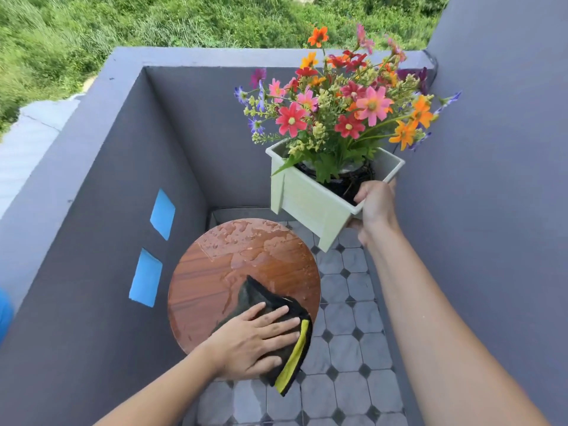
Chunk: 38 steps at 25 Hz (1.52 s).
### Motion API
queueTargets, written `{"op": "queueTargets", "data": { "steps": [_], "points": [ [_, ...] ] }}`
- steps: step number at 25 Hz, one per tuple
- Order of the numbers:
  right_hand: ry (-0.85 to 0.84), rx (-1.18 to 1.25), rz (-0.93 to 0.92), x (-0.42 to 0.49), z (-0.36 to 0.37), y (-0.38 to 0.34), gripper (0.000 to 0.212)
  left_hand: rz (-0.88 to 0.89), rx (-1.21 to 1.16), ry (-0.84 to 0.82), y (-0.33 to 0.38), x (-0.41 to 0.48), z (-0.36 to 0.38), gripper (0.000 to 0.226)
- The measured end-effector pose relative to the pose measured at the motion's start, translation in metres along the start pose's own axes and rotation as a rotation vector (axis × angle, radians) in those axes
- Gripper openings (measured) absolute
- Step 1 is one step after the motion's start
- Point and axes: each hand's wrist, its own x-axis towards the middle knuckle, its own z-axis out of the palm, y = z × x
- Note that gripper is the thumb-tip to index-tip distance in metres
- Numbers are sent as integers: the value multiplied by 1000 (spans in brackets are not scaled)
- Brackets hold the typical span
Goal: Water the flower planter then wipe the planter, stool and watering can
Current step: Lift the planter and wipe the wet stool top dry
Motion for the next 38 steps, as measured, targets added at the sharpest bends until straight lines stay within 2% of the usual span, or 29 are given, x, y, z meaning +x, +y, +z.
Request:
{"op": "queueTargets", "data": {
  "steps": [4,10,16,29,38],
  "points": [
    [44,-25,20,9,-2,2,108,-219,-93,56,20,47,-5,51],
    [97,-29,-21,23,-2,-3,111,-586,-282,132,-1,103,-28,62],
    [90,-19,-44,27,2,-3,111,-864,-326,145,-43,129,-39,57],
    [73,-53,-42,13,9,4,112,-1446,-460,318,-80,77,-29,59],
    [31,-51,-31,-2,14,2,112,-1654,-480,374,-38,27,-10,59]
  ]
}}
